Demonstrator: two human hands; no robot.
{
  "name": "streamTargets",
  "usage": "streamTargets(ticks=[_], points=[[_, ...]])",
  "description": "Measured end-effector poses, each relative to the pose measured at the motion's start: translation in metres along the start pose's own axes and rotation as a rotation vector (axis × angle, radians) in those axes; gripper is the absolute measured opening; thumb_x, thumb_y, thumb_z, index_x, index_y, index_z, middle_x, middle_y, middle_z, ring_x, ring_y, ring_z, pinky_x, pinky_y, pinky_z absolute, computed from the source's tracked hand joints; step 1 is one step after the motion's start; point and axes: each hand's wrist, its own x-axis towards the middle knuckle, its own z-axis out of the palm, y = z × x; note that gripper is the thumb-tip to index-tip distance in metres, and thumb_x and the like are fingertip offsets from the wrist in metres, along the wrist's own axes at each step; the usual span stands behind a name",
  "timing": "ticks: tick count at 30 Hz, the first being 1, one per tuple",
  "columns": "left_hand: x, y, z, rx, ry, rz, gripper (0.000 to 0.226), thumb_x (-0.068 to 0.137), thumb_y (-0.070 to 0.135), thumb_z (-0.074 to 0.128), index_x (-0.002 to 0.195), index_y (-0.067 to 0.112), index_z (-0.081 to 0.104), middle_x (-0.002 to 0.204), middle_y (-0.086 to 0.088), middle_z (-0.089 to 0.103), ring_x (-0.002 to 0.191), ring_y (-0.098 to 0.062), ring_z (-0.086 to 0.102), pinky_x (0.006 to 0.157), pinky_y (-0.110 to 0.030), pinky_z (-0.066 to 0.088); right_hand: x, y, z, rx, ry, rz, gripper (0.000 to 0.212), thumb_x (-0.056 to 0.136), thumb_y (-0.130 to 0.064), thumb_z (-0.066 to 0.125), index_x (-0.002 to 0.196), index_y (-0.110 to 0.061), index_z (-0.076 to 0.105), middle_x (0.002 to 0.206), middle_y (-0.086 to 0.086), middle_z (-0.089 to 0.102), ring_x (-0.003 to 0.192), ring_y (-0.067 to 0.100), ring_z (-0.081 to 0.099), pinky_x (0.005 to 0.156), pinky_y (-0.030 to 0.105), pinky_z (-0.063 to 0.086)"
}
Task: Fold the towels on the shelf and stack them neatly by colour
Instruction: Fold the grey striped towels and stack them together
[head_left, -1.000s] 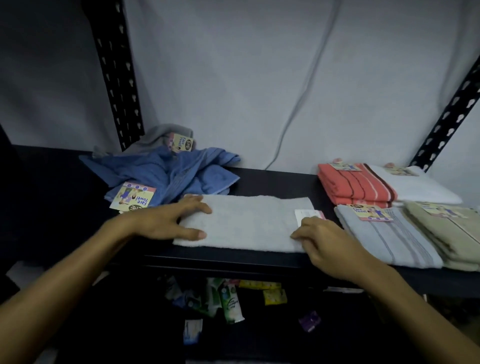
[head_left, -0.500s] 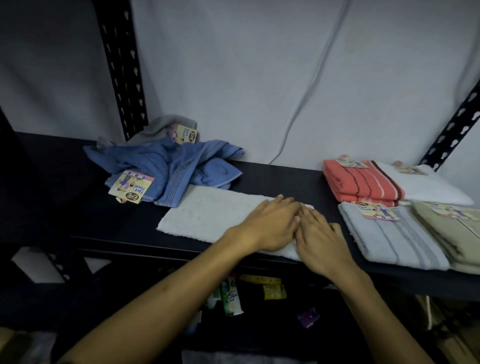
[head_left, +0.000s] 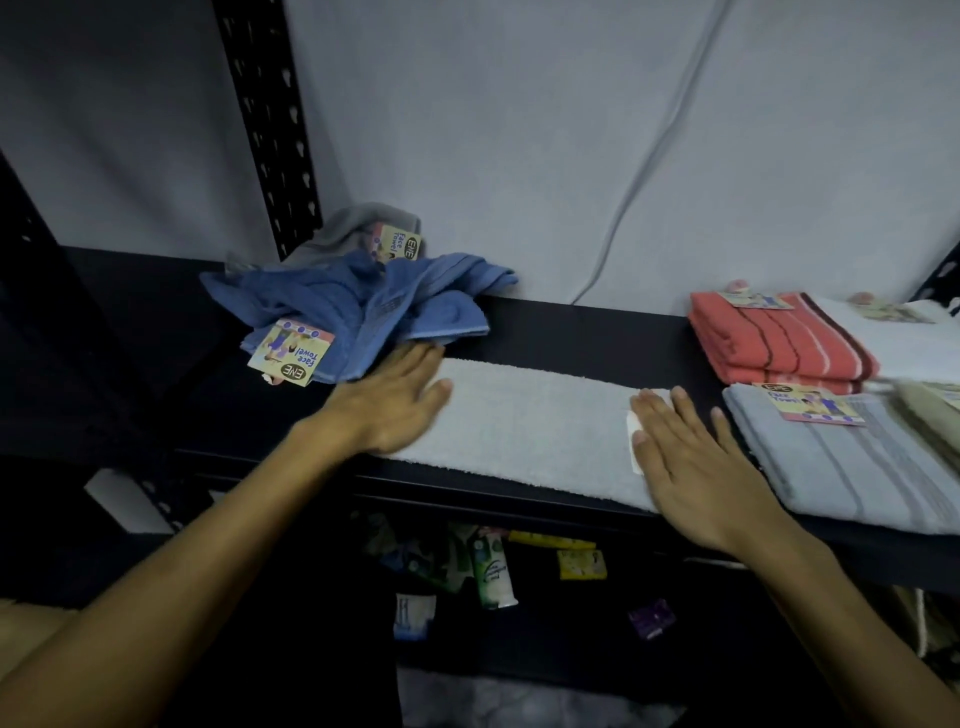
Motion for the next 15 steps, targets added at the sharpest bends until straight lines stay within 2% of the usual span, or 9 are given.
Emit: streamTargets(ticks=[3,5,7,8,9,10,11,12,15], points=[[-0.012,-0.013,-0.002,-0.014,0.004,-0.078,0.065,0.103,0.061,0.011,0.161,0.036,-0.006,0.169,0.010,-0.009,0.156,-0.015,-0.002,0.125,-0.051,0.005,0.002,0.004,-0.003,-0.032,-0.032,-0.020,0.059,0.105,-0.043,0.003,0.160,-0.023,-0.002,0.167,-0.012,-0.007,0.148,0.002,-0.020,0.120,0.033,-0.018],[-0.013,-0.006,-0.001,0.052,0.056,-0.087,0.066,0.104,0.056,0.014,0.162,0.028,0.000,0.170,0.002,-0.003,0.157,-0.019,0.001,0.125,-0.051,0.008,0.010,0.004,-0.010,-0.042,-0.051,-0.019,0.059,0.107,-0.040,0.009,0.160,-0.016,0.005,0.168,-0.007,0.000,0.151,0.005,-0.015,0.121,0.035,-0.016],[-0.011,0.015,-0.001,0.171,0.162,-0.072,0.067,0.106,0.049,0.019,0.162,0.015,0.007,0.170,-0.008,0.003,0.157,-0.026,0.003,0.126,-0.050,0.007,0.023,0.001,-0.016,0.016,0.020,-0.008,0.057,0.107,-0.038,0.015,0.148,-0.005,0.038,0.160,0.006,0.032,0.154,0.018,0.010,0.123,0.041,-0.004],[-0.010,0.032,-0.001,0.217,0.226,-0.051,0.067,0.106,0.047,0.020,0.161,0.009,0.009,0.169,-0.013,0.007,0.156,-0.031,0.004,0.126,-0.050,0.007,0.026,-0.006,-0.019,0.080,0.098,-0.003,0.058,0.105,-0.040,0.016,0.129,-0.004,0.055,0.142,0.011,0.051,0.147,0.027,0.030,0.122,0.044,0.008],[-0.010,0.053,-0.002,0.228,0.273,-0.019,0.069,0.106,0.047,0.021,0.160,0.006,0.010,0.168,-0.016,0.010,0.156,-0.034,0.005,0.126,-0.050,0.006,0.027,-0.016,-0.021,0.168,0.184,0.012,0.058,0.104,-0.041,0.016,0.111,-0.005,0.062,0.122,0.014,0.060,0.132,0.034,0.046,0.117,0.045,0.020],[-0.009,0.076,-0.001,0.217,0.292,0.034,0.069,0.106,0.048,0.021,0.160,0.005,0.011,0.167,-0.018,0.012,0.155,-0.035,0.006,0.126,-0.050,0.006,0.026,-0.026,-0.021,0.238,0.258,0.027,0.055,0.105,-0.039,0.020,0.100,-0.005,0.064,0.110,0.016,0.062,0.117,0.037,0.053,0.109,0.044,0.029],[-0.006,0.099,0.002,0.202,0.279,0.103,0.069,0.106,0.048,0.020,0.160,0.005,0.011,0.168,-0.017,0.012,0.156,-0.033,0.006,0.126,-0.050,0.005,0.024,-0.035,-0.015,0.253,0.294,0.045,0.049,0.106,-0.034,0.025,0.100,-0.004,0.063,0.109,0.017,0.061,0.113,0.037,0.053,0.103,0.043,0.031],[0.000,0.118,0.006,0.191,0.235,0.164,0.068,0.107,0.047,0.018,0.161,0.007,0.010,0.168,-0.015,0.011,0.156,-0.030,0.004,0.126,-0.050,0.003,0.022,-0.042,-0.007,0.218,0.298,0.054,0.045,0.107,-0.032,0.027,0.109,-0.004,0.063,0.119,0.016,0.060,0.118,0.035,0.051,0.103,0.043,0.030],[0.026,0.137,0.016,0.107,0.053,0.194,0.064,0.108,0.048,0.014,0.162,0.016,0.004,0.170,-0.008,0.003,0.157,-0.025,-0.002,0.125,-0.049,-0.005,0.024,-0.038,0.006,0.146,0.181,0.090,0.055,0.107,-0.039,0.020,0.150,-0.011,0.038,0.160,0.006,0.033,0.149,0.020,0.024,0.122,0.043,0.015]])
